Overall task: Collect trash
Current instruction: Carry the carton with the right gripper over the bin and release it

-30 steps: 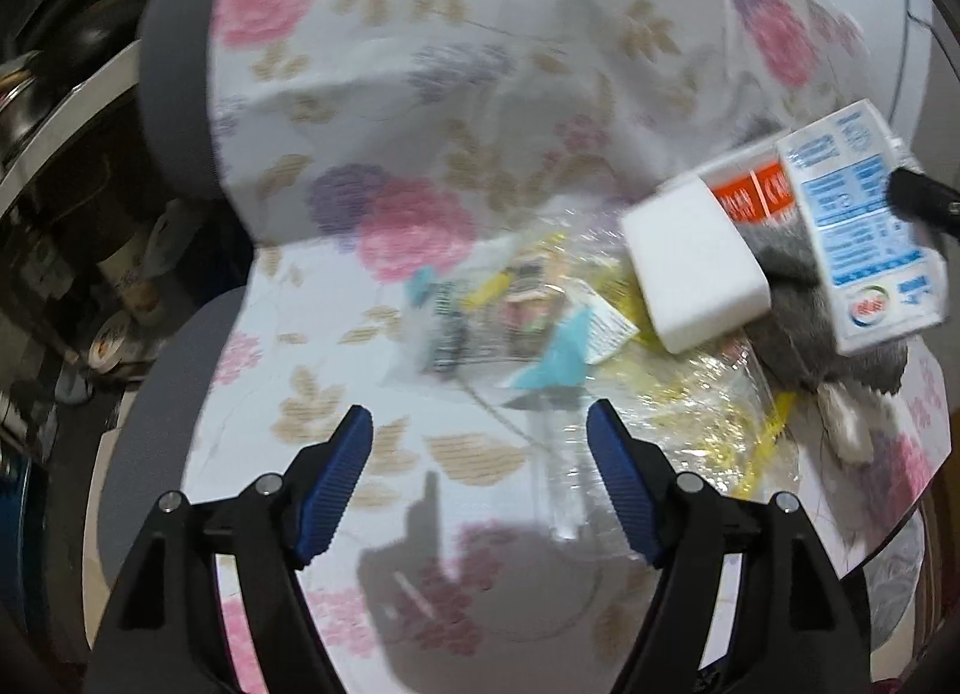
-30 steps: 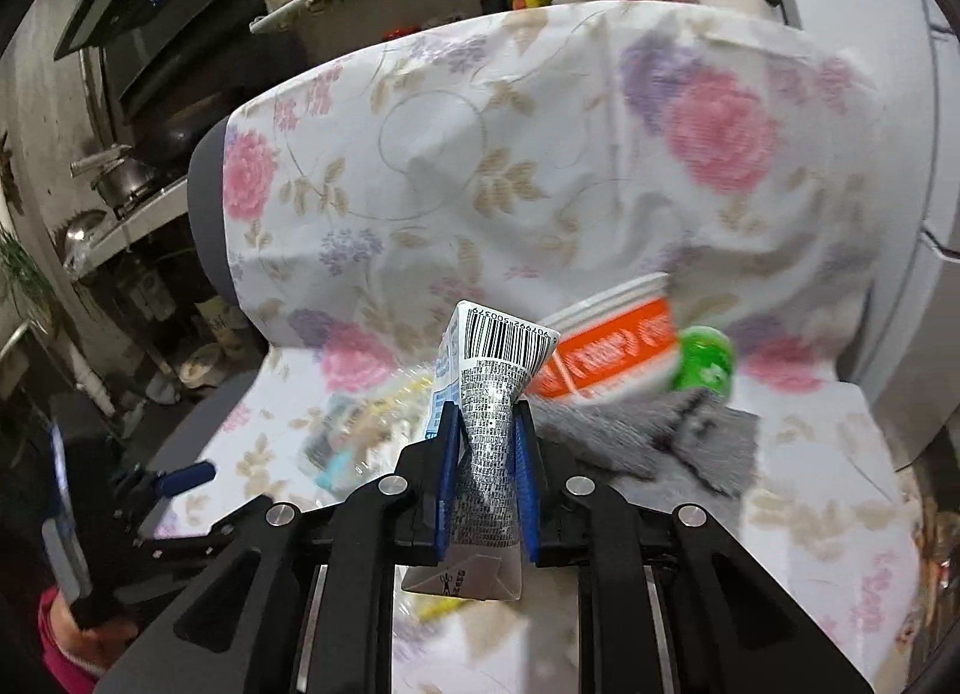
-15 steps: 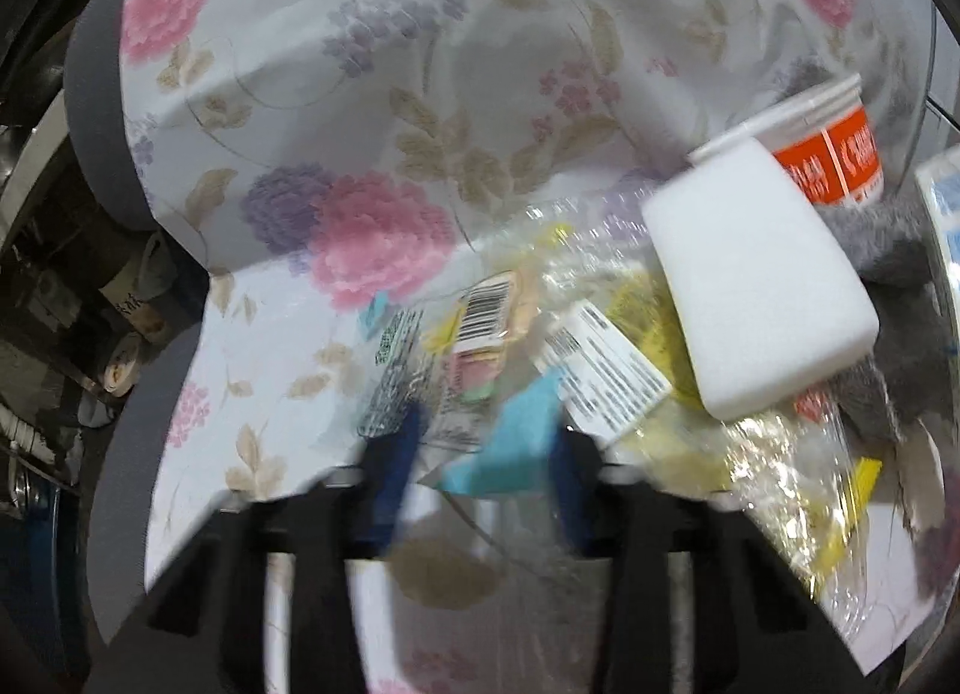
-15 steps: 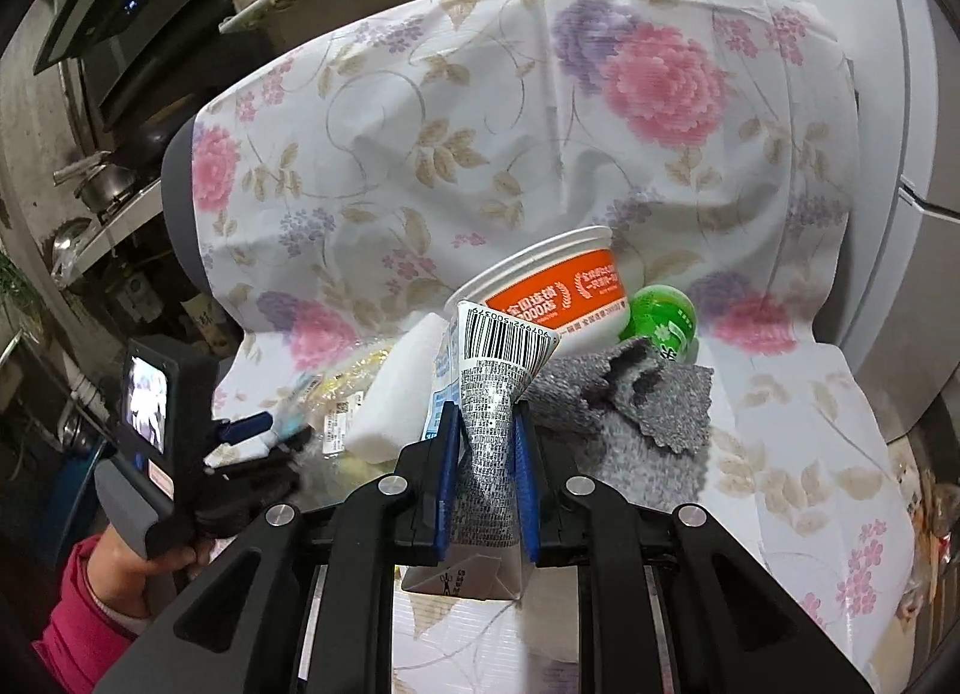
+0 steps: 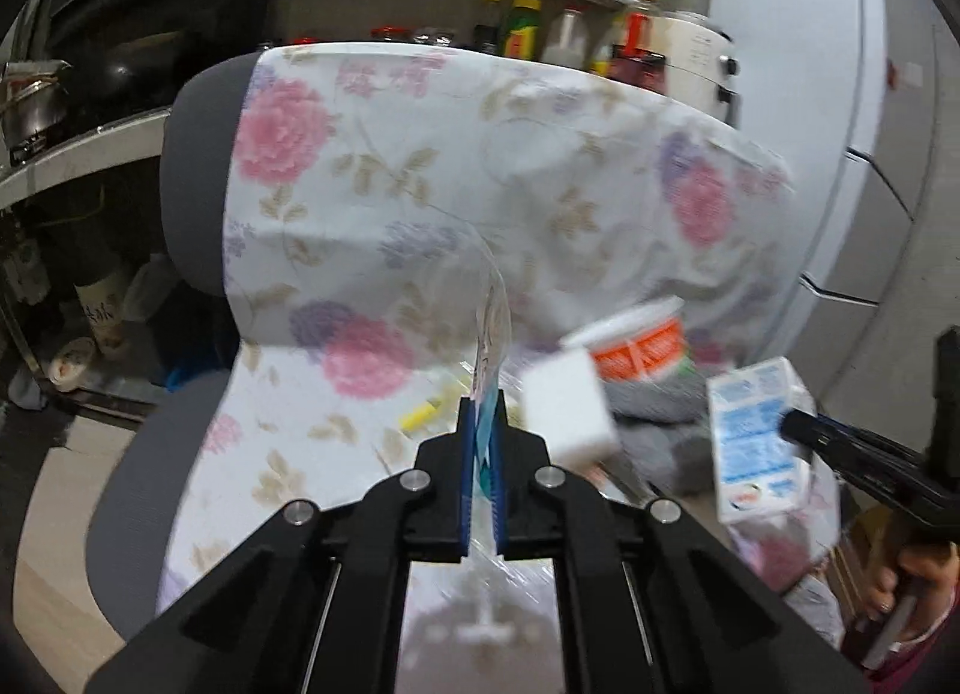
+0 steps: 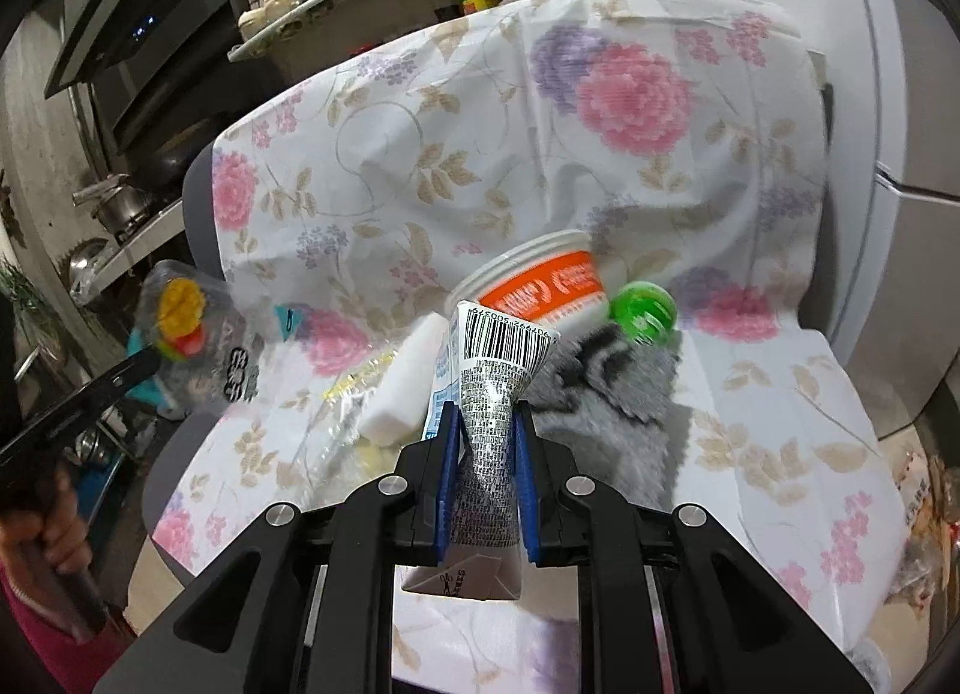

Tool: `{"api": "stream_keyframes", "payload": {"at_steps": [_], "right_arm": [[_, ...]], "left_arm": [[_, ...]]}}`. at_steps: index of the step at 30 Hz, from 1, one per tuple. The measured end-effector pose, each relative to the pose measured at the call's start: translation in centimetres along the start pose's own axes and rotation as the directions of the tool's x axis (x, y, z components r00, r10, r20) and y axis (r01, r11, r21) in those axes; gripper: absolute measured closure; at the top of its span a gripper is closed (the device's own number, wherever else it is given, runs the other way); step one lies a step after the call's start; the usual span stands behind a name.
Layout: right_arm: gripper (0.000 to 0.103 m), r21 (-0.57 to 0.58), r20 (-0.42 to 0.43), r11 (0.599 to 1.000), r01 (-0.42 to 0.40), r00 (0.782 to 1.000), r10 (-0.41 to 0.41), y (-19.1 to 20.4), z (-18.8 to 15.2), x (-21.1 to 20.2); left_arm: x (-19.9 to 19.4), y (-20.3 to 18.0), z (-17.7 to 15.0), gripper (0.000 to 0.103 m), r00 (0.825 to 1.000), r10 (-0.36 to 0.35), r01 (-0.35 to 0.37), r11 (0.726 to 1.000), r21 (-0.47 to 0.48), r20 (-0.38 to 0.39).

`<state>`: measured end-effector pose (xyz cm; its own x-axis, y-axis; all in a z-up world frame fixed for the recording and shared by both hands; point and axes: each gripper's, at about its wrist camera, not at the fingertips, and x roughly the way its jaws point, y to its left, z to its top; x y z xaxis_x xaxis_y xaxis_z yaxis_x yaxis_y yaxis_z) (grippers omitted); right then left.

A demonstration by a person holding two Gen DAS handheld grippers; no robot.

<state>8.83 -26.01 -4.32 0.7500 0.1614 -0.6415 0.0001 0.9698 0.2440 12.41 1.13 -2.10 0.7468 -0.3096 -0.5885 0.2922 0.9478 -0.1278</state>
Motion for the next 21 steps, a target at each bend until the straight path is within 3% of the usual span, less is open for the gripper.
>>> {"api": "stream_keyframes", "payload": {"at_steps": [6, 10, 15, 19, 20, 21], "right_arm": [[0.084, 0.032, 0.007, 0.996, 0.085, 0.996, -0.085, -3.5, -2.8, -4.2], [0.084, 0.078, 0.020, 0.984, 0.163, 0.986, -0.165, -6.7, -5.2, -8.1], [0.084, 0.152, 0.014, 0.953, 0.263, 0.963, -0.268, -10.7, -8.7, -12.6], [0.084, 0.209, -0.010, 0.907, 0.367, 0.928, -0.373, -13.9, -12.0, -16.6], [0.084, 0.220, -0.014, 0.895, 0.388, 0.919, -0.395, -14.5, -12.6, -17.4], [0.084, 0.237, -0.023, 0.875, 0.421, 0.903, -0.428, -15.3, -13.6, -18.7]], "left_arm": [[-2.2, -5.2, -4.5, 0.101, 0.996, -0.083, 0.084, 0.996, 0.023, -0.015], [-2.7, -9.3, -6.5, 0.101, 0.975, -0.220, 0.222, 0.971, 0.085, -0.039], [-1.3, -15.8, -9.2, 0.100, 0.916, -0.377, 0.397, 0.902, 0.171, -0.136], [0.3, -20.9, -11.3, 0.101, 0.853, -0.465, 0.512, 0.833, 0.210, -0.237], [0.7, -22.6, -12.1, 0.101, 0.825, -0.493, 0.553, 0.803, 0.221, -0.275], [0.8, -23.6, -12.6, 0.101, 0.811, -0.505, 0.573, 0.787, 0.229, -0.294]]}}
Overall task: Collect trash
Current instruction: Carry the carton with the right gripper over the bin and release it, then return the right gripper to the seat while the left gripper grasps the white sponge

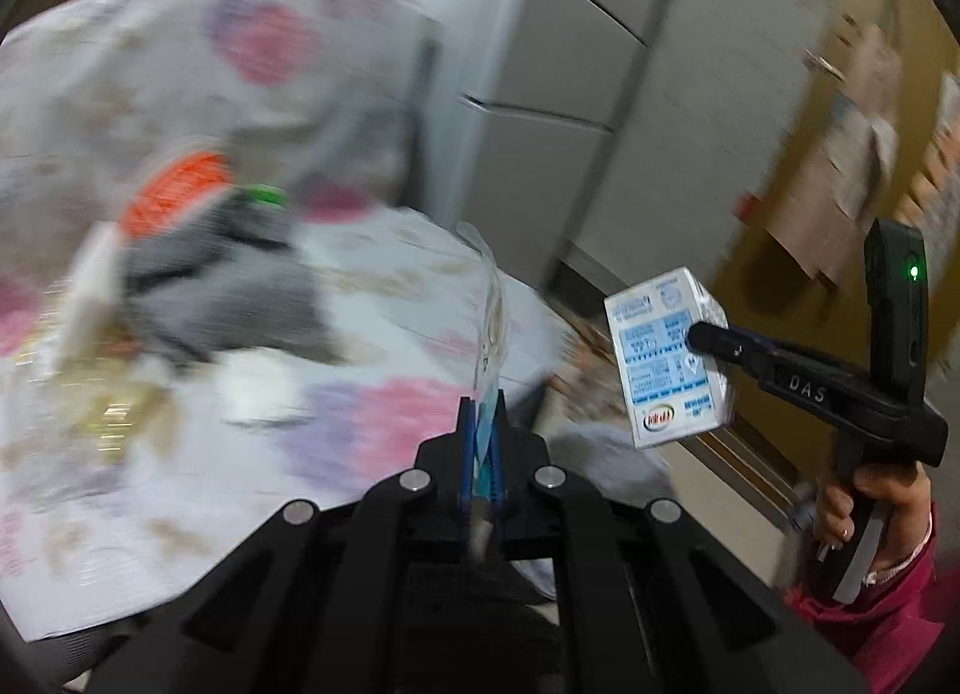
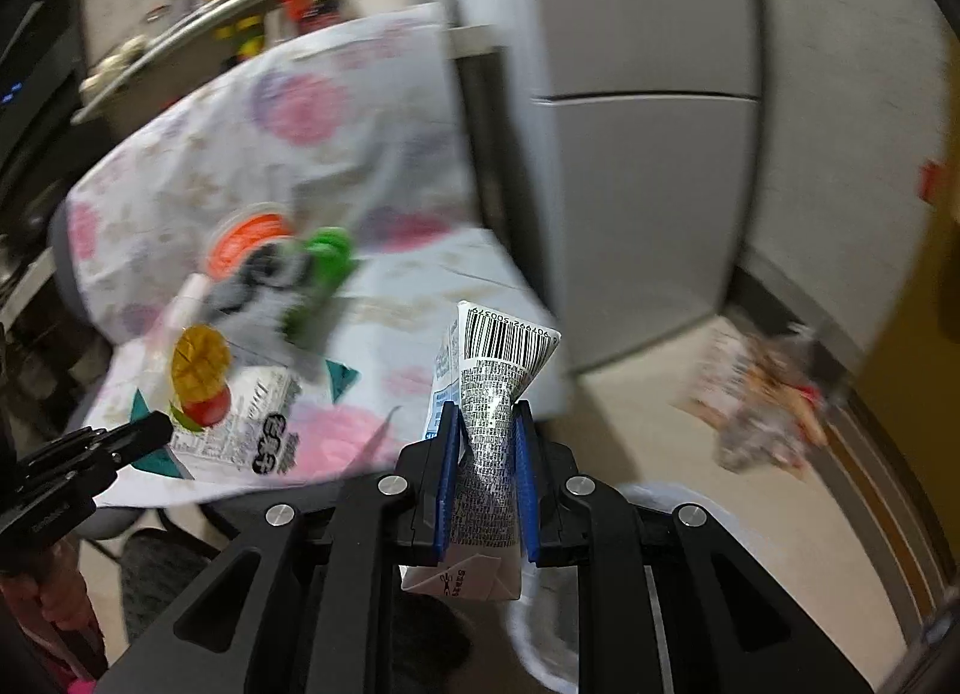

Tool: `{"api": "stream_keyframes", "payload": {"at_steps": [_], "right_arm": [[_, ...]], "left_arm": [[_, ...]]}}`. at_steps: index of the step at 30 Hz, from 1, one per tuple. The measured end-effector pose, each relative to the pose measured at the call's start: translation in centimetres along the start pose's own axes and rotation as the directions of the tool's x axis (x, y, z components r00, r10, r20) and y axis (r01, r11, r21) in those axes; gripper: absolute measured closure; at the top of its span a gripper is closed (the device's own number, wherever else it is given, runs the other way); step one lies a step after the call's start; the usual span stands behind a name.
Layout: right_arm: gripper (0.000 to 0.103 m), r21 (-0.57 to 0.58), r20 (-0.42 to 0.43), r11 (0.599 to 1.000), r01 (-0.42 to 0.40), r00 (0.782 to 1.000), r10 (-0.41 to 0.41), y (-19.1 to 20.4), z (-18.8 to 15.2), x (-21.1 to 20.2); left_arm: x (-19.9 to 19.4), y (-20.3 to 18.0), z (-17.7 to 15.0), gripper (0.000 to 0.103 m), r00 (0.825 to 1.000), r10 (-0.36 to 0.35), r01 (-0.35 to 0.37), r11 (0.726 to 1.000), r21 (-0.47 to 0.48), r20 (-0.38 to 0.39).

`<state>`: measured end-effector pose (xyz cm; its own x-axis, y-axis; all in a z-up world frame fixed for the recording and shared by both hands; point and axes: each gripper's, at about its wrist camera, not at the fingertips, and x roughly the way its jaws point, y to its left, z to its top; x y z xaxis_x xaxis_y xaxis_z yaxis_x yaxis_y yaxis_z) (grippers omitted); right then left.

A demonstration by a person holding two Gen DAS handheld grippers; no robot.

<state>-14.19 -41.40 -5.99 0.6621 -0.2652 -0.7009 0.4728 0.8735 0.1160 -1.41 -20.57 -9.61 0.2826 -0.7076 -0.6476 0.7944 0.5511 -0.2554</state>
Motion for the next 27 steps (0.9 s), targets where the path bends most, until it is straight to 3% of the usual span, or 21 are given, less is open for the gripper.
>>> {"api": "stream_keyframes", "payload": {"at_steps": [4, 8, 19, 20, 21, 23, 24, 27], "right_arm": [[0.084, 0.061, -0.027, 0.994, 0.086, 0.996, -0.084, -4.3, -2.3, -1.2], [0.084, 0.119, -0.074, 0.984, 0.131, 0.990, -0.123, -7.3, -4.2, -0.5], [0.082, 0.229, -0.245, 0.951, 0.208, 0.958, -0.150, -12.8, -7.9, 4.2], [0.082, 0.235, -0.251, 0.948, 0.213, 0.956, -0.152, -13.1, -8.0, 4.4], [0.082, 0.239, -0.257, 0.946, 0.218, 0.954, -0.155, -13.3, -8.1, 4.6], [0.072, 0.249, -0.267, 0.942, 0.225, 0.951, -0.156, -13.8, -8.2, 4.9], [0.067, 0.255, -0.262, 0.941, 0.223, 0.953, -0.154, -13.9, -8.2, 4.8], [0.066, 0.257, -0.232, 0.940, 0.223, 0.959, -0.164, -13.9, -7.3, 4.0]], "left_arm": [[3.7, -4.0, -0.7, 0.101, 0.990, -0.103, 0.110, 0.991, 0.077, -0.093], [7.1, -6.9, -1.1, 0.100, 0.973, -0.148, 0.172, 0.977, 0.125, -0.177], [14.2, -11.7, -2.5, 0.098, 0.898, -0.172, 0.266, 0.946, 0.187, -0.405], [14.7, -12.0, -2.3, 0.096, 0.895, -0.171, 0.266, 0.946, 0.187, -0.411], [15.1, -12.0, -2.2, 0.086, 0.892, -0.171, 0.268, 0.946, 0.185, -0.419], [15.5, -11.9, -2.1, 0.070, 0.893, -0.168, 0.261, 0.949, 0.177, -0.418], [15.4, -11.8, -2.0, 0.070, 0.898, -0.160, 0.251, 0.952, 0.178, -0.409], [13.9, -10.5, -1.2, 0.070, 0.921, -0.134, 0.207, 0.964, 0.167, -0.366]]}}
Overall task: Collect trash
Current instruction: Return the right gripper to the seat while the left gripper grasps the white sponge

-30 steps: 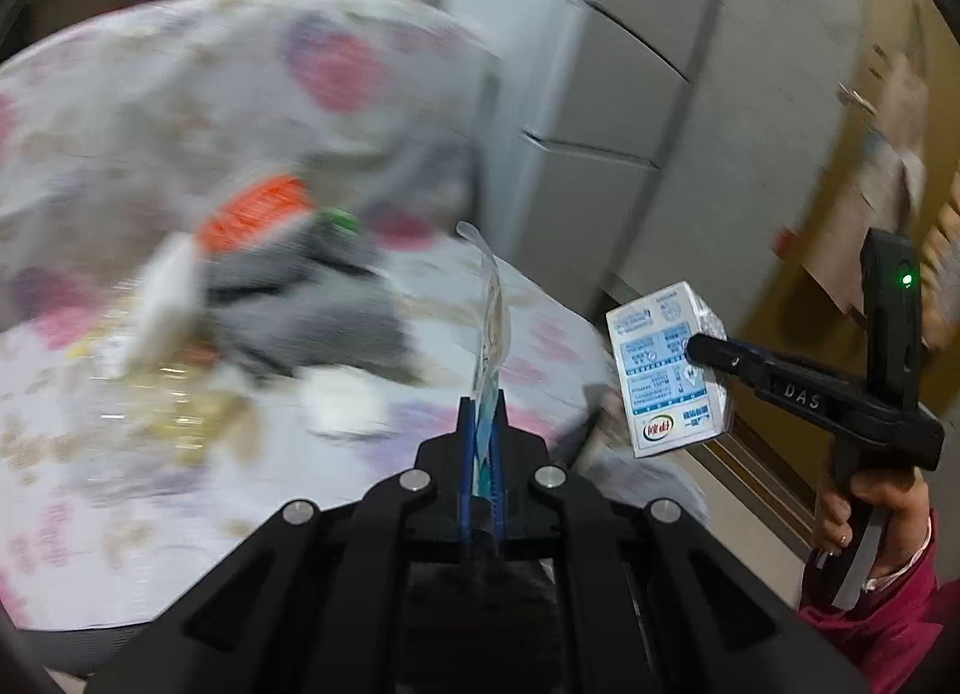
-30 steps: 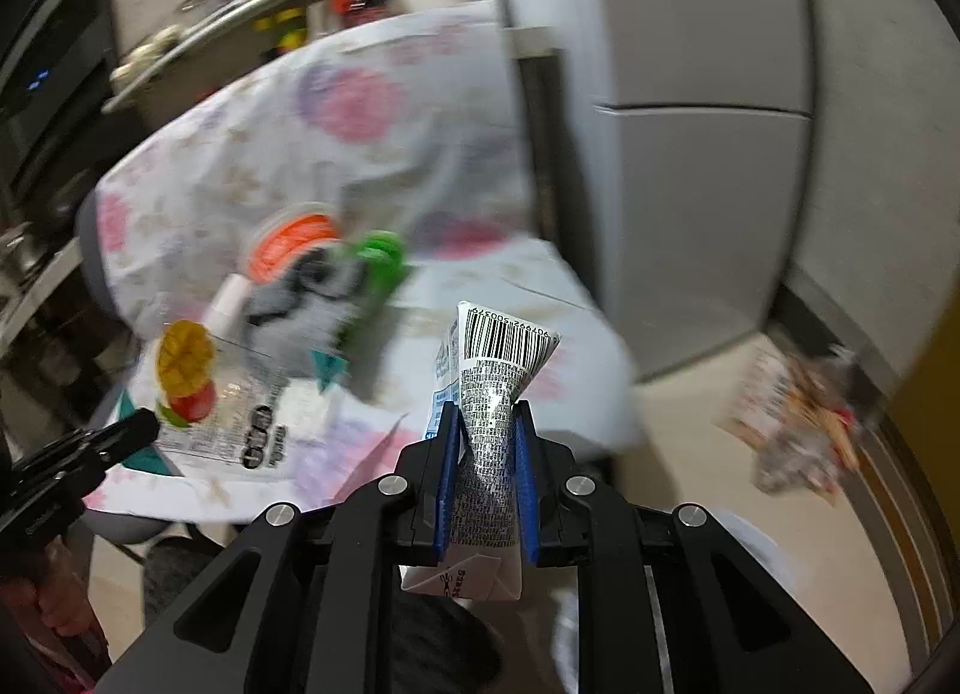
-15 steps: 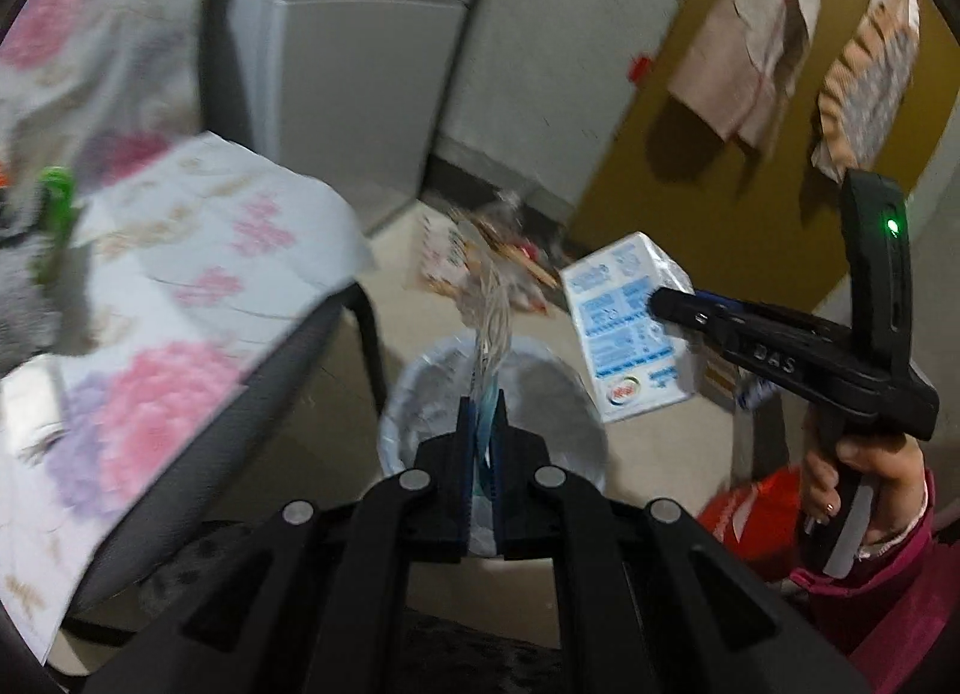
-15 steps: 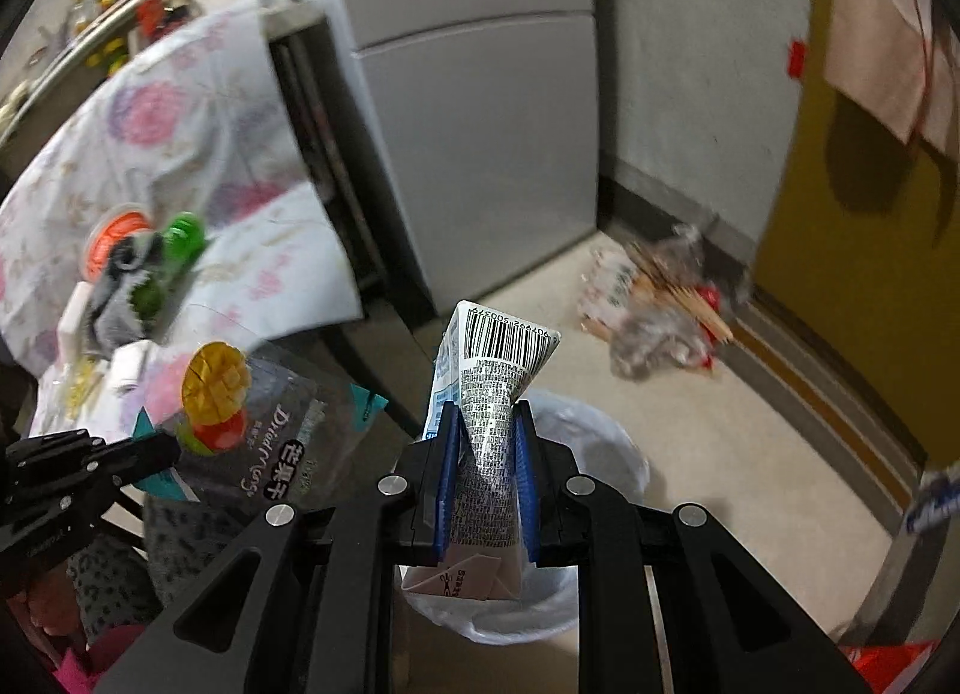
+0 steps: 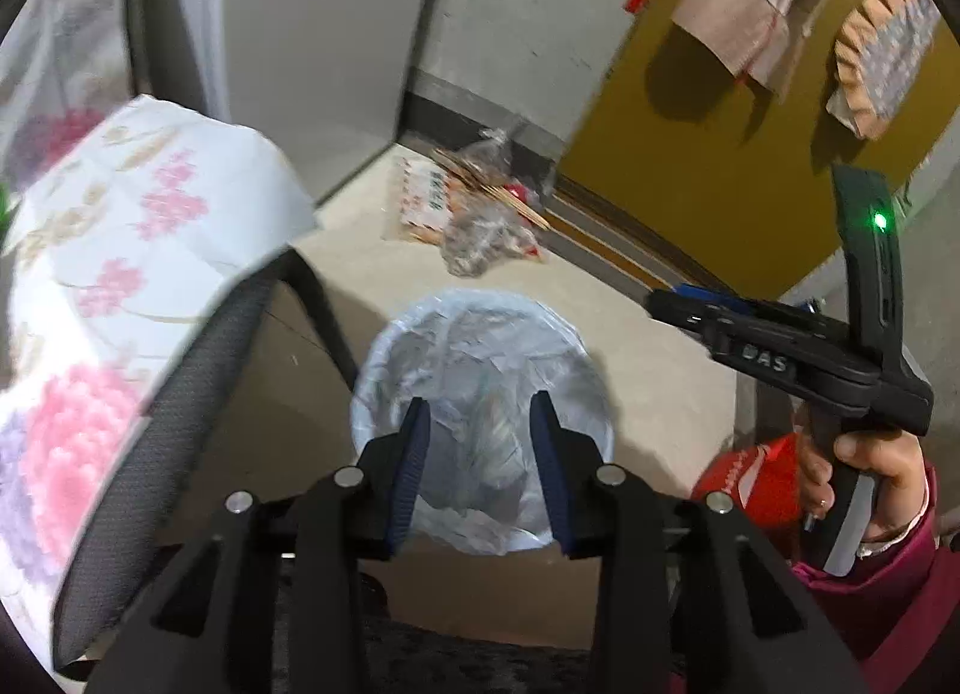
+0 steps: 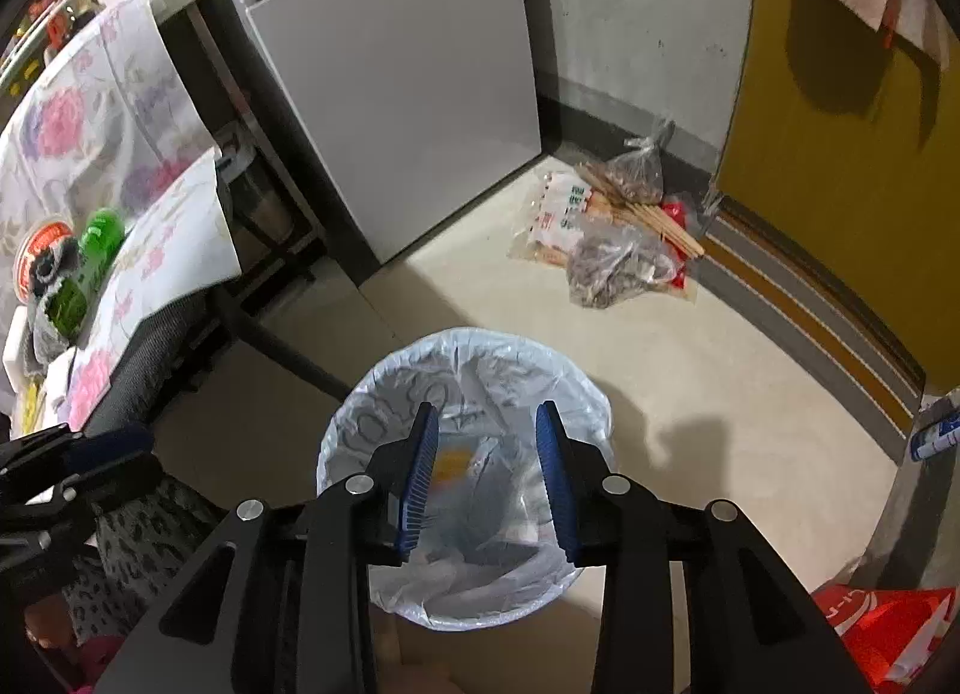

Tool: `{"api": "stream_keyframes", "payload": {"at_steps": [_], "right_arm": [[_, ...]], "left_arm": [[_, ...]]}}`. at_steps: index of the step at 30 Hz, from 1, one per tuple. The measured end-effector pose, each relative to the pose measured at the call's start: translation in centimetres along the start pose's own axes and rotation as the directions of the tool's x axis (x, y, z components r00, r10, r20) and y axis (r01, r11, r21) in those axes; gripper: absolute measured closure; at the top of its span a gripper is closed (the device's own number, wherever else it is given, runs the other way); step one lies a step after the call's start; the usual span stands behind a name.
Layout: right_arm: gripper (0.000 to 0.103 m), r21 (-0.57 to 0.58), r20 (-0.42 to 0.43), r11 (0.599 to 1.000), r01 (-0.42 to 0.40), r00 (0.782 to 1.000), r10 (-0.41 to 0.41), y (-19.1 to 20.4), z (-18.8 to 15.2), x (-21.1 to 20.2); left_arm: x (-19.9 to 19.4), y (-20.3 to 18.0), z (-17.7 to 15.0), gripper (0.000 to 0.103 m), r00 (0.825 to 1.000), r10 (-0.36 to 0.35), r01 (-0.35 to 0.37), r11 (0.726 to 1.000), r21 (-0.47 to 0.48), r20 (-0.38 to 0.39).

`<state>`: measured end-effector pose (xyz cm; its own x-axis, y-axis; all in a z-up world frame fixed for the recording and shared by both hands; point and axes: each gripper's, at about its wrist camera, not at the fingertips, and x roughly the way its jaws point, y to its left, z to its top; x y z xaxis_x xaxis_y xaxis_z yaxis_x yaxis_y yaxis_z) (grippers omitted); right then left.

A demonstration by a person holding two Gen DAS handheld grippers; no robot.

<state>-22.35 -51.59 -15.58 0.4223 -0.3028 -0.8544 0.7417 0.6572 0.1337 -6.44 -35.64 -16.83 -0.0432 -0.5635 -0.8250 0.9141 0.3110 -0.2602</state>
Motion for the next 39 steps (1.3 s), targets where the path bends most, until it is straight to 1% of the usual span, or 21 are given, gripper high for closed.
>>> {"api": "stream_keyframes", "payload": {"at_steps": [3, 5, 9, 10, 11, 15, 16, 17, 18, 19, 20, 22, 24, 25, 27, 29, 31, 33, 35, 37, 39], "right_arm": [[0.066, -0.013, 0.082, 1.000, -0.005, 0.997, 0.006, 0.8, 1.1, -2.4], [0.066, -0.032, 0.136, 0.999, -0.029, 0.990, 0.033, 1.7, 1.8, -3.9], [0.064, -0.089, 0.204, 0.992, -0.090, 0.973, 0.106, 4.9, 3.2, -6.6], [0.064, -0.121, 0.209, 0.985, -0.124, 0.967, 0.148, 6.4, 3.4, -7.2], [0.064, -0.156, 0.206, 0.975, -0.159, 0.960, 0.190, 7.8, 3.4, -7.6], [0.064, -0.287, 0.192, 0.932, -0.223, 0.940, 0.284, 13.5, 3.3, -8.5], [0.064, -0.324, 0.178, 0.912, -0.250, 0.931, 0.319, 15.4, 3.2, -8.5], [0.064, -0.340, 0.169, 0.901, -0.270, 0.925, 0.341, 16.5, 3.2, -8.6], [0.063, -0.357, 0.155, 0.887, -0.292, 0.918, 0.365, 17.7, 3.1, -8.5], [0.063, -0.380, 0.130, 0.866, -0.324, 0.909, 0.397, 19.5, 3.0, -8.3], [0.061, -0.396, 0.114, 0.853, -0.341, 0.903, 0.414, 20.7, 2.8, -8.2], [0.048, -0.424, 0.086, 0.829, -0.366, 0.894, 0.439, 23.3, 2.6, -7.7], [0.043, -0.446, 0.060, 0.806, -0.389, 0.885, 0.461, 25.4, 2.5, -7.3], [0.043, -0.458, 0.044, 0.793, -0.400, 0.882, 0.470, 26.8, 2.5, -7.0], [0.041, -0.477, 0.028, 0.778, -0.409, 0.878, 0.478, 28.5, 2.5, -6.7], [0.040, -0.500, 0.013, 0.760, -0.415, 0.874, 0.487, 30.3, 2.4, -6.6], [0.039, -0.521, 0.003, 0.744, -0.417, 0.871, 0.491, 31.9, 2.8, -6.3], [0.039, -0.540, 0.005, 0.737, -0.405, 0.875, 0.484, 33.3, 3.1, -6.0], [0.038, -0.557, 0.012, 0.733, -0.390, 0.879, 0.477, 34.9, 3.7, -5.6], [0.037, -0.560, 0.019, 0.734, -0.384, 0.880, 0.474, 36.0, 4.2, -5.1], [0.037, -0.557, 0.013, 0.730, -0.395, 0.875, 0.483, 36.6, 4.8, -4.7]], "left_arm": [[-3.0, 1.1, 0.1, 0.070, 0.995, 0.072, -0.070, 0.997, -0.026, 0.070], [-5.6, 2.5, -0.5, 0.070, 0.982, 0.143, -0.137, 0.989, -0.052, 0.122], [-10.2, 5.5, -2.3, 0.069, 0.948, 0.252, -0.227, 0.963, -0.143, 0.193], [-11.9, 6.6, -3.4, 0.069, 0.932, 0.292, -0.255, 0.949, -0.183, 0.215], [-12.7, 7.1, -3.9, 0.068, 0.923, 0.313, -0.270, 0.941, -0.204, 0.223], [-16.4, 9.9, -7.1, 0.067, 0.870, 0.441, -0.364, 0.876, -0.317, 0.220], [-17.5, 10.8, -8.2, 0.067, 0.854, 0.475, -0.387, 0.852, -0.353, 0.213], [-18.2, 11.4, -9.0, 0.066, 0.844, 0.493, -0.397, 0.839, -0.373, 0.211], [-19.3, 12.3, -10.1, 0.064, 0.828, 0.522, -0.413, 0.815, -0.405, 0.205], [-20.0, 13.0, -10.7, 0.063, 0.819, 0.539, -0.424, 0.800, -0.423, 0.198], [-20.9, 13.8, -11.5, 0.061, 0.804, 0.563, -0.438, 0.778, -0.450, 0.191], [-22.3, 15.4, -12.9, 0.060, 0.784, 0.596, -0.454, 0.740, -0.497, 0.172], [-23.4, 16.5, -14.1, 0.059, 0.771, 0.617, -0.463, 0.712, -0.528, 0.155], [-24.2, 17.5, -14.9, 0.057, 0.760, 0.635, -0.473, 0.687, -0.552, 0.141], [-25.2, 18.9, -16.0, 0.046, 0.741, 0.658, -0.481, 0.657, -0.581, 0.130], [-26.0, 20.5, -16.5, 0.042, 0.721, 0.681, -0.482, 0.625, -0.614, 0.127], [-25.8, 22.2, -16.0, 0.040, 0.716, 0.686, -0.481, 0.619, -0.620, 0.129], [-25.0, 23.4, -14.7, 0.036, 0.713, 0.693, -0.503, 0.615, -0.607, 0.112], [-24.2, 24.1, -13.3, 0.031, 0.710, 0.695, -0.516, 0.624, -0.586, 0.116], [-23.2, 24.7, -11.6, 0.030, 0.708, 0.695, -0.530, 0.639, -0.557, 0.124], [-21.8, 25.4, -9.8, 0.030, 0.700, 0.705, -0.563, 0.641, -0.521, 0.111]]}}
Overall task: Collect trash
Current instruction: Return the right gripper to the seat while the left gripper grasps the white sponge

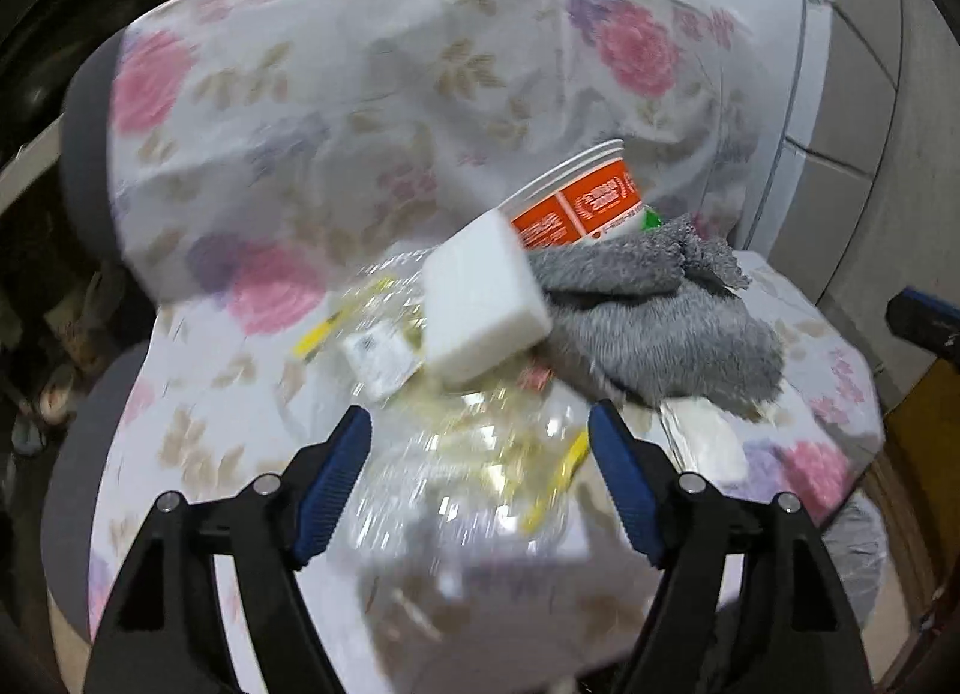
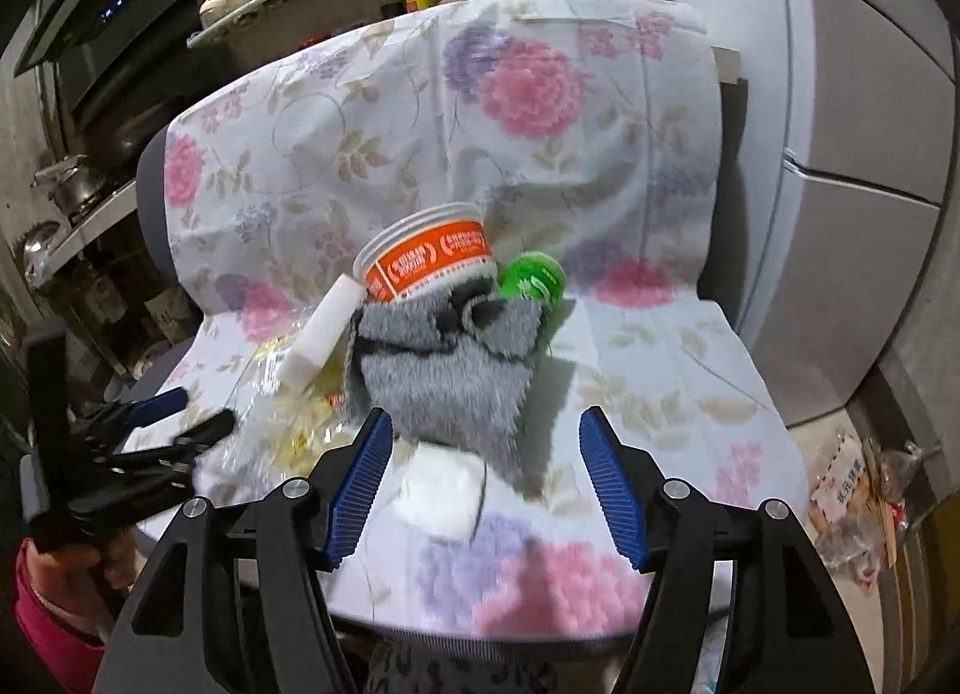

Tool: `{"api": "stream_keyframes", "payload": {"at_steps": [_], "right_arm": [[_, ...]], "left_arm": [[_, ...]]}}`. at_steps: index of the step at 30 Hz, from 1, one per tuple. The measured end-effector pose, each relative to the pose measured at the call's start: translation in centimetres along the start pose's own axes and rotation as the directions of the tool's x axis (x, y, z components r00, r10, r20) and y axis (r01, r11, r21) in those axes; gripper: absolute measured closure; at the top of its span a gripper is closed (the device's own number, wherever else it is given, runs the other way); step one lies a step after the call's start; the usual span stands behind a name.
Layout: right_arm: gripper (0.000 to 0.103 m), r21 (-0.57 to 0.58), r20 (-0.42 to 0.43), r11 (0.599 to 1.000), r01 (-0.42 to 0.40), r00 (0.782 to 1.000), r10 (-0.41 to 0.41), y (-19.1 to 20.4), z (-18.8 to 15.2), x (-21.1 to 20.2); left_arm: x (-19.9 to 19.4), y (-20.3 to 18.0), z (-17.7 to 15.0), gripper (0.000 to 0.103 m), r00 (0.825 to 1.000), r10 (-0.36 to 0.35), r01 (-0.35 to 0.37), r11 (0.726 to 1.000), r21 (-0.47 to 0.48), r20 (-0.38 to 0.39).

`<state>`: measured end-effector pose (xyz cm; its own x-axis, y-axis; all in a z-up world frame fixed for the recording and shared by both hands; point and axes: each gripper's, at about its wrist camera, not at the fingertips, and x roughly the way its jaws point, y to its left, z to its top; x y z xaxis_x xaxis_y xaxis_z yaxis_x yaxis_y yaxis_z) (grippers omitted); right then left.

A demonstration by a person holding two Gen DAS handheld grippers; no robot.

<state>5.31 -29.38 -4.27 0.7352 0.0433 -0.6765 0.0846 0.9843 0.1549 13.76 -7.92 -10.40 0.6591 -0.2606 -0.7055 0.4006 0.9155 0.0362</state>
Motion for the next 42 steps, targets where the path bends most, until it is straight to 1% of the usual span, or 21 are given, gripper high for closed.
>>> {"api": "stream_keyframes", "payload": {"at_steps": [3, 5, 7, 13, 15, 16, 17, 18, 19, 21, 22, 24, 26, 28, 30, 33, 35, 37, 38, 40, 42], "right_arm": [[0.037, 0.000, 0.002, 1.000, -0.005, 1.000, 0.005, -0.1, 0.7, 0.9], [0.037, 0.007, -0.002, 1.000, -0.006, 1.000, 0.006, -0.5, 1.0, 1.4], [0.036, 0.018, -0.005, 1.000, -0.004, 1.000, 0.004, -1.1, 1.2, 1.8], [0.036, 0.050, -0.019, 0.999, 0.000, 1.000, 0.001, -2.4, 1.2, 2.8], [0.036, 0.058, -0.025, 0.998, 0.002, 1.000, 0.000, -2.7, 1.1, 3.0], [0.036, 0.060, -0.025, 0.998, 0.003, 1.000, -0.001, -2.8, 1.0, 3.0], [0.036, 0.061, -0.025, 0.998, 0.004, 1.000, -0.003, -2.8, 1.0, 2.9], [0.036, 0.063, -0.022, 0.998, 0.005, 1.000, -0.004, -2.9, 1.0, 2.7], [0.036, 0.063, -0.017, 0.998, 0.007, 1.000, -0.006, -2.9, 1.0, 2.5], [0.036, 0.062, -0.007, 0.998, 0.011, 1.000, -0.010, -2.9, 1.1, 1.9], [0.036, 0.063, -0.004, 0.998, 0.013, 1.000, -0.012, -2.8, 1.1, 1.7], [0.036, 0.061, 0.000, 0.998, 0.010, 1.000, -0.010, -2.6, 1.1, 1.3], [0.036, 0.051, -0.002, 0.999, 0.008, 1.000, -0.008, -2.2, 1.1, 1.1], [0.033, 0.042, -0.004, 0.999, 0.001, 1.000, -0.001, -1.6, 1.2, 1.0], [0.032, 0.028, -0.006, 1.000, -0.007, 1.000, 0.007, -0.8, 1.4, 1.1], [0.031, -0.002, -0.005, 1.000, -0.002, 1.000, 0.002, 0.3, 1.9, 1.9], [0.029, -0.018, -0.012, 1.000, 0.002, 1.000, -0.003, 0.8, 1.9, 2.9], [0.021, -0.031, -0.043, 1.000, -0.002, 0.999, 0.001, 1.3, 1.5, 4.6], [0.019, -0.035, -0.051, 0.999, -0.011, 0.999, 0.009, 1.4, 1.3, 5.3], [0.018, -0.058, -0.077, 0.998, -0.026, 0.997, 0.022, 1.7, 0.8, 7.3], [0.018, -0.082, -0.101, 0.997, -0.010, 0.995, 0.002, 2.0, 0.3, 9.2]], "left_arm": [[2.6, -1.2, 1.2, 0.030, 0.999, 0.040, -0.038, 0.998, 0.052, -0.033], [4.5, -1.7, 1.9, 0.030, 0.996, 0.067, -0.062, 0.995, 0.072, -0.064], [5.9, -2.1, 2.3, 0.030, 0.993, 0.079, -0.071, 0.994, 0.084, -0.090], [8.3, -2.7, 3.1, 0.036, 0.987, 0.115, -0.103, 0.989, 0.110, -0.109], [9.0, -2.9, 3.4, 0.045, 0.985, 0.132, -0.118, 0.985, 0.122, -0.114], [9.2, -2.8, 3.6, 0.047, 0.984, 0.144, -0.130, 0.984, 0.125, -0.109], [9.3, -2.6, 3.8, 0.051, 0.983, 0.149, -0.136, 0.983, 0.119, -0.104], [9.1, -2.4, 4.0, 0.052, 0.985, 0.143, -0.133, 0.986, 0.102, -0.099], [8.5, -1.9, 4.2, 0.054, 0.990, 0.118, -0.113, 0.991, 0.069, -0.082], [7.1, -1.0, 4.6, 0.059, 0.996, 0.082, -0.081, 0.997, 0.020, -0.038], [5.8, -0.3, 4.7, 0.060, 0.998, 0.064, -0.064, 0.998, -0.008, -0.006], [3.9, 0.4, 4.8, 0.063, 0.999, 0.035, -0.033, 0.999, -0.038, 0.033], [1.4, 1.8, 4.4, 0.064, 0.998, 0.001, 0.005, 0.996, -0.085, 0.069], [-0.4, 2.7, 4.0, 0.065, 0.996, -0.023, 0.034, 0.992, -0.120, 0.085], [-2.3, 3.8, 3.1, 0.065, 0.994, -0.021, 0.038, 0.987, -0.157, 0.107], [-3.9, 5.5, 1.6, 0.065, 0.995, 0.024, -0.004, 0.978, -0.209, 0.095], [-4.2, 6.6, 0.8, 0.065, 0.996, 0.011, 0.010, 0.969, -0.245, 0.085], [-4.1, 7.3, 0.1, 0.065, 0.997, 0.019, 0.002, 0.964, -0.264, 0.077], [-4.0, 7.6, -0.2, 0.065, 0.997, 0.020, 0.001, 0.963, -0.269, 0.073], [-3.7, 7.9, -0.8, 0.064, 0.998, 0.007, 0.011, 0.961, -0.277, 0.063], [-3.5, 8.2, -1.2, 0.064, 0.998, 0.001, 0.015, 0.961, -0.278, 0.055]]}}
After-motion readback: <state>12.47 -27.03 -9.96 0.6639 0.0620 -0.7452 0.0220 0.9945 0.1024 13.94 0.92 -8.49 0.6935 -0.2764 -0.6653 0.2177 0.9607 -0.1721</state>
